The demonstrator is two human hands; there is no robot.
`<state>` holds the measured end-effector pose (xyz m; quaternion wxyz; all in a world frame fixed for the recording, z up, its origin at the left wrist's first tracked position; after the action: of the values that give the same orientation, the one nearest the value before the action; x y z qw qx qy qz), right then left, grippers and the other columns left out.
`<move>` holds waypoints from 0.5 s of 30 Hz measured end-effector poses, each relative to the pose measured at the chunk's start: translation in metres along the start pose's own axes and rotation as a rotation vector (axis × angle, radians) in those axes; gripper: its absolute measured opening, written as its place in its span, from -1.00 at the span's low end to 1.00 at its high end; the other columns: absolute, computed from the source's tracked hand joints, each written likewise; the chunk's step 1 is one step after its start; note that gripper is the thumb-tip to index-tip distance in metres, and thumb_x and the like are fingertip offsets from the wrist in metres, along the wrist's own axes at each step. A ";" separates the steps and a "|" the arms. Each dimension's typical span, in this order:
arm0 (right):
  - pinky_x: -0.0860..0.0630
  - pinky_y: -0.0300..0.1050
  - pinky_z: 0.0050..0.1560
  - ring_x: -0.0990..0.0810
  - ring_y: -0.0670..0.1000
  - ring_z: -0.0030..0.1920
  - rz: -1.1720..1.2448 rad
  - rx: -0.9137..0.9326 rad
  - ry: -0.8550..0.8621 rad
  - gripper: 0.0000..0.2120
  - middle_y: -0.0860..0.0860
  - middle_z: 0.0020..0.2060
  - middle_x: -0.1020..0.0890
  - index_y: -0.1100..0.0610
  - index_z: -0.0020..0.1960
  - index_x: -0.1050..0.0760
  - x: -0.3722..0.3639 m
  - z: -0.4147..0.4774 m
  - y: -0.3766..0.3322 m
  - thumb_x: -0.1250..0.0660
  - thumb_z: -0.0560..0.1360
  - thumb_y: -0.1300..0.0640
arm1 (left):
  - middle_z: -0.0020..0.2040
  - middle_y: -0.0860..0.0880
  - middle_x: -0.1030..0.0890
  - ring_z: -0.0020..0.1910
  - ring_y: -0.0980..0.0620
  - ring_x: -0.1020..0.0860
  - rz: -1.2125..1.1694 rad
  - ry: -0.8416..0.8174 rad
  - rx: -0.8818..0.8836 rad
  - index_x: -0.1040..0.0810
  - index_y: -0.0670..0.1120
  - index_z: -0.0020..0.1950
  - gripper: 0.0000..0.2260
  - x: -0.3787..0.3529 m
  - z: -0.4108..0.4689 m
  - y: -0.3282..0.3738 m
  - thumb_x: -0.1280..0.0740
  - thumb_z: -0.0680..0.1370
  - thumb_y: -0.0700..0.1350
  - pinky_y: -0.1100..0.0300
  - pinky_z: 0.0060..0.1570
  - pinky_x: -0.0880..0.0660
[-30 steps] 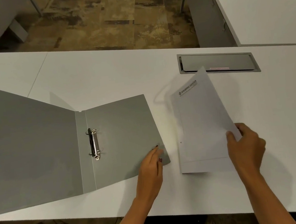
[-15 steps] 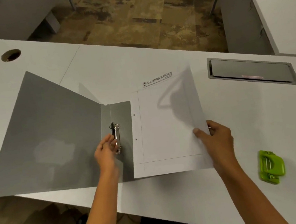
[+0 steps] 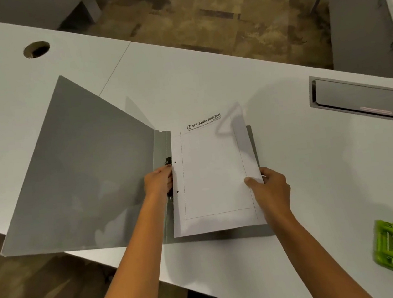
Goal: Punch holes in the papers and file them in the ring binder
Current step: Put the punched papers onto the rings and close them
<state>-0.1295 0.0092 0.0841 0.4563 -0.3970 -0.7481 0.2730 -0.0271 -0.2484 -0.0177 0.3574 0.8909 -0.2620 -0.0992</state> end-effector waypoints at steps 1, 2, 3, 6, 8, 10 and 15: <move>-0.41 -0.19 -0.03 -0.47 0.00 -0.09 -0.004 0.006 0.005 -0.82 -0.01 -0.07 -0.50 0.15 0.10 -0.48 -0.001 0.000 -0.001 -0.33 0.50 0.17 | -0.04 -0.14 -0.66 -0.17 -0.03 -0.62 0.016 0.012 0.009 -0.59 -0.19 0.05 -0.85 0.000 0.002 -0.001 -0.37 0.50 -0.19 0.24 -0.21 -0.61; -0.42 -0.18 -0.01 -0.47 -0.02 -0.08 -0.007 0.008 0.009 -0.77 0.00 -0.06 -0.51 0.17 0.14 -0.48 -0.002 0.001 -0.001 -0.33 0.50 0.17 | -0.01 -0.16 -0.66 -0.14 -0.05 -0.61 0.031 0.026 0.016 -0.61 -0.17 0.00 -0.87 0.000 0.005 -0.003 -0.39 0.49 -0.18 0.17 -0.12 -0.61; -0.44 -0.16 0.04 -0.46 -0.02 -0.07 -0.012 0.009 0.011 -0.74 0.02 -0.02 -0.52 0.19 0.18 -0.47 -0.003 0.001 -0.001 -0.33 0.51 0.17 | 0.02 -0.17 -0.66 -0.11 -0.06 -0.60 0.043 0.033 0.023 -0.61 -0.14 -0.03 -0.90 0.000 0.007 -0.004 -0.40 0.48 -0.16 0.09 -0.02 -0.60; -0.47 -0.04 0.17 -0.51 0.03 0.01 -0.042 0.014 0.016 -0.69 0.09 0.14 -0.56 0.19 0.23 -0.45 -0.004 0.002 -0.003 -0.32 0.51 0.15 | 0.03 -0.13 -0.65 -0.05 -0.08 -0.61 0.049 0.029 0.015 -0.61 -0.15 0.05 -0.80 -0.004 0.009 -0.002 -0.43 0.46 -0.13 0.00 0.09 -0.56; -0.47 -0.02 0.18 -0.54 0.07 0.05 -0.054 0.018 0.014 -0.69 0.11 0.17 -0.56 0.19 0.23 -0.45 -0.005 0.003 -0.003 -0.32 0.51 0.15 | 0.02 -0.12 -0.66 0.00 -0.11 -0.63 0.062 0.041 0.012 -0.60 -0.15 0.10 -0.75 -0.004 0.011 0.000 -0.44 0.45 -0.13 -0.01 0.08 -0.57; -0.47 -0.02 0.18 -0.54 0.11 0.10 -0.061 0.020 0.022 -0.67 0.11 0.18 -0.55 0.19 0.26 -0.44 -0.003 0.003 -0.003 -0.32 0.51 0.15 | 0.00 -0.13 -0.65 0.00 -0.11 -0.63 0.041 0.050 0.034 -0.60 -0.16 0.07 -0.77 -0.005 0.012 -0.001 -0.45 0.44 -0.15 -0.01 0.06 -0.57; -0.43 -0.14 0.08 -0.48 0.00 -0.01 -0.062 0.029 0.031 -0.68 0.05 0.03 -0.53 0.21 0.25 -0.45 -0.003 0.002 -0.001 -0.32 0.51 0.17 | -0.10 -0.13 -0.64 -0.13 -0.09 -0.61 0.007 0.042 0.079 -0.58 -0.17 -0.08 -0.88 -0.007 0.013 -0.003 -0.46 0.43 -0.19 0.03 0.00 -0.59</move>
<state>-0.1306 0.0067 0.0826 0.4819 -0.3713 -0.7487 0.2633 -0.0364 -0.2498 -0.0293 0.3278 0.9053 -0.2611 -0.0690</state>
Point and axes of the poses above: each hand's wrist, its own z-axis towards the middle knuckle, its own x-axis out of the back of the hand, y = z × x, the point moved 8 cm from there along z, towards the middle knuckle
